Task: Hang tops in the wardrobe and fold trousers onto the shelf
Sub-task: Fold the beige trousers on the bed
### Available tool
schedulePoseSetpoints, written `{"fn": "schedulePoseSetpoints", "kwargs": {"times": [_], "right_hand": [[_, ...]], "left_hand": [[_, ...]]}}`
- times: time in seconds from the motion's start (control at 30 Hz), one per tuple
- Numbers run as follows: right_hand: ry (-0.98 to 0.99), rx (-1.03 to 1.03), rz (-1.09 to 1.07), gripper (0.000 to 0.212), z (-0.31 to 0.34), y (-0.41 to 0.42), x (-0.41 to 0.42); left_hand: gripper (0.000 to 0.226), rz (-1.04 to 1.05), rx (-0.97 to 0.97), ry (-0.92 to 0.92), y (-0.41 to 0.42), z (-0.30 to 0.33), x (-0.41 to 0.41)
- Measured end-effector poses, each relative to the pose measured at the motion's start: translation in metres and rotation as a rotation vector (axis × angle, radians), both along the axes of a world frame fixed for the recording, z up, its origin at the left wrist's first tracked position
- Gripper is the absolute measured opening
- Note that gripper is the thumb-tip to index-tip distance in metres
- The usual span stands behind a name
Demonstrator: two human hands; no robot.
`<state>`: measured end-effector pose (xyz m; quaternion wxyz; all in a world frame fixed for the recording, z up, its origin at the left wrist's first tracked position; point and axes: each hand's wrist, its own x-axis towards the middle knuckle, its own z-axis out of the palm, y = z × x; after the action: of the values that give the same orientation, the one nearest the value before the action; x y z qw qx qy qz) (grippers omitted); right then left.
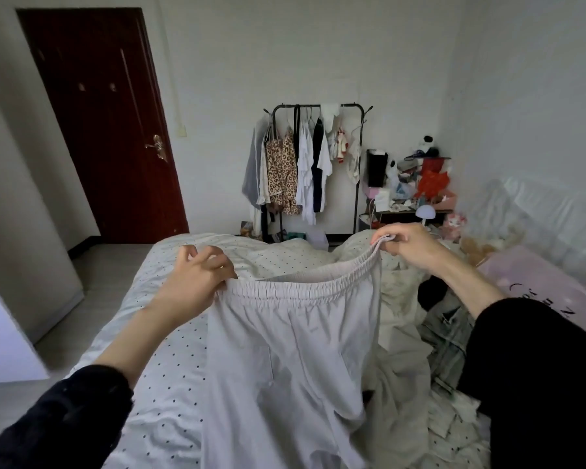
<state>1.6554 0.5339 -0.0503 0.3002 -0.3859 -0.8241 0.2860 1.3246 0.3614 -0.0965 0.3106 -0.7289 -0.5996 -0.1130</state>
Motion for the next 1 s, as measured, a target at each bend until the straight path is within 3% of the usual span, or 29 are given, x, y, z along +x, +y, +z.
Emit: {"fn": "schedulePoseSetpoints", "kwargs": {"times": [0.1, 0.23, 0.43, 0.63, 0.73, 0.83, 0.9, 1.0], "right_hand": [[0.007, 0.018, 0.124, 0.037, 0.025, -0.012, -0.009], [0.056, 0.015, 0.268, 0.039, 0.051, -0.034, -0.032], [0.255, -0.055, 0.286, 0.032, 0.064, -0.044, -0.044], [0.205, -0.098, 0.342, 0.036, 0.045, -0.046, -0.054], [0.179, -0.066, 0.140, 0.020, 0.043, -0.032, -0.041], [0.070, 0.060, -0.179, 0.012, 0.044, -0.009, -0.015], [-0.028, 0.085, -0.324, 0.010, 0.043, 0.002, -0.001], [-0.113, -0.052, -0.371, 0.014, 0.035, 0.003, 0.002]], "left_hand": [[0.029, -0.112, 0.114, 0.016, 0.011, 0.021, 0.015], [0.026, -0.236, 0.220, -0.045, 0.024, 0.051, 0.047], [0.026, -0.407, 0.360, -0.037, 0.026, 0.070, 0.084], [0.032, -0.406, 0.439, 0.009, 0.024, 0.062, 0.093], [0.021, -0.285, 0.380, 0.011, 0.022, 0.057, 0.071], [0.023, -0.002, 0.239, -0.176, 0.020, 0.047, 0.032], [0.024, 0.242, 0.080, -0.291, 0.017, 0.042, 0.015], [0.016, 0.541, -0.237, -0.454, 0.023, 0.045, 0.007]]}}
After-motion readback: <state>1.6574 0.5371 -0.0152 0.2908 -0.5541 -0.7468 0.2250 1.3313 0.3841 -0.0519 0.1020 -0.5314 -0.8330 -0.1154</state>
